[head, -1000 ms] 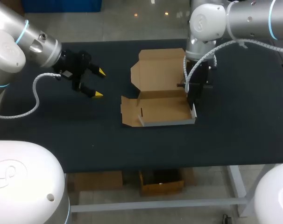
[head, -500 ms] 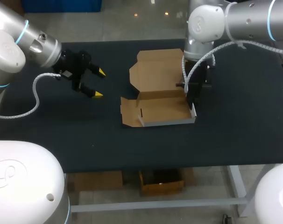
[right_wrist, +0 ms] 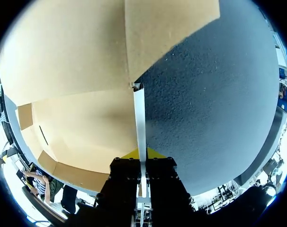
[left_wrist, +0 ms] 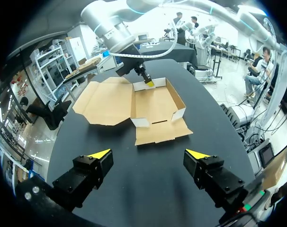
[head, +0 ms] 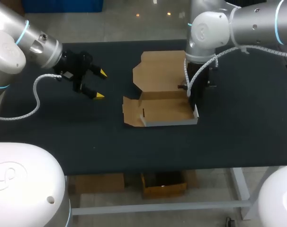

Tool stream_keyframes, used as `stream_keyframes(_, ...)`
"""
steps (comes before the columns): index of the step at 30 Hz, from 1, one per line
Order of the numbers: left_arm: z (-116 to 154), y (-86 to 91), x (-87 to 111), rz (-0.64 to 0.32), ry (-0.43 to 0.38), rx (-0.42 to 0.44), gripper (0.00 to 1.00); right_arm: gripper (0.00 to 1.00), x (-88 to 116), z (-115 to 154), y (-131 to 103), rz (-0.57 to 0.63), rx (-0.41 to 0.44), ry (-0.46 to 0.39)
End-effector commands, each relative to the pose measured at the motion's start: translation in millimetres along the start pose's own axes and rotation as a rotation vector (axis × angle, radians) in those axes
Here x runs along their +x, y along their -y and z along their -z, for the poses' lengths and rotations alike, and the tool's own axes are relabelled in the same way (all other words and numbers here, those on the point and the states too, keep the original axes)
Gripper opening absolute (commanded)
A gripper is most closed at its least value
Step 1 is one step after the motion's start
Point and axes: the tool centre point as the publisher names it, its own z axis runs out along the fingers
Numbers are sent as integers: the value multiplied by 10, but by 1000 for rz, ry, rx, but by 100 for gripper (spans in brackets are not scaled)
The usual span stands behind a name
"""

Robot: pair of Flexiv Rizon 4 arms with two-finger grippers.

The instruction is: Assemble the packaging by folding the flat box into shape, placing the metal phone stand inside, and closing the box properly

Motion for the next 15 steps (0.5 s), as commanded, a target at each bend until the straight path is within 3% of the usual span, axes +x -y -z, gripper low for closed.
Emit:
stream_keyframes(1, 6, 4, -7, 1, -4, -3, 100, 2, 17, -33, 45, -5, -32, 9)
stream_keyframes(15, 6, 4, -7, 1, -4, -3, 100, 9, 12, -73, 3, -22, -72, 4)
